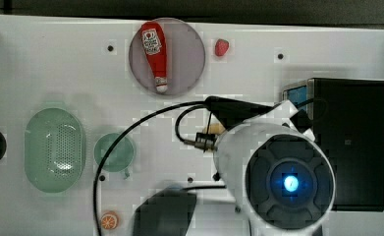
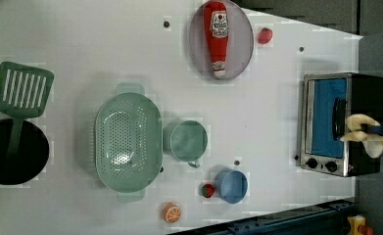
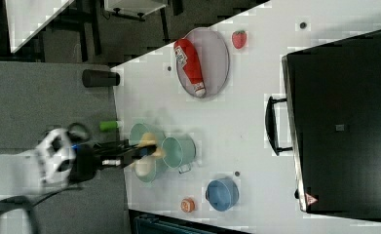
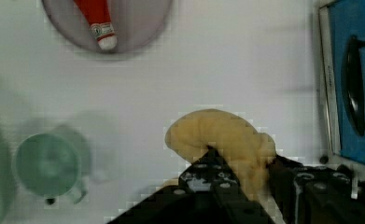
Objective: Pick Banana and place it in mug.
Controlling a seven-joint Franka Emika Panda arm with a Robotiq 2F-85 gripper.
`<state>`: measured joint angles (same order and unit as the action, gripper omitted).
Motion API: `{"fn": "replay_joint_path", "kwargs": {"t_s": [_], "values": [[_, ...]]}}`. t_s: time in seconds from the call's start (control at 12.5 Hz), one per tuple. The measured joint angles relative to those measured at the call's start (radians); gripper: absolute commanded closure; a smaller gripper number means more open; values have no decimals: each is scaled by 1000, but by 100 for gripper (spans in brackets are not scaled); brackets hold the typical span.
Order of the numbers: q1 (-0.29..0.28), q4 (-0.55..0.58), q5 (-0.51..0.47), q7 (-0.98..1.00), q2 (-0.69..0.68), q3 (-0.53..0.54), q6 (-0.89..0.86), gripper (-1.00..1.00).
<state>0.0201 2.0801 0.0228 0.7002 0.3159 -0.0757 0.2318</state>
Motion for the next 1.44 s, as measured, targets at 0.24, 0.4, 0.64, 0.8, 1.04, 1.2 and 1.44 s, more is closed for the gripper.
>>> {"fn": "replay_joint_path", "kwargs": {"t_s": [0.24, 0.4, 0.64, 0.8, 1.04, 1.2, 1.44], "values": [[-7, -39, -30, -103, -8, 63, -53, 38], [-11, -37, -55, -201, -56, 153, -72, 38], [-44, -12, -72, -403, -136, 313, -44, 38], [-88, -4, -98, -531, -207, 387, 33, 38], [-108, 43, -109, -652, -302, 493, 200, 38], [-110, 111, -115, -712, -320, 521, 271, 38], [-98, 182, -96, -770, -359, 523, 453, 38]]}}
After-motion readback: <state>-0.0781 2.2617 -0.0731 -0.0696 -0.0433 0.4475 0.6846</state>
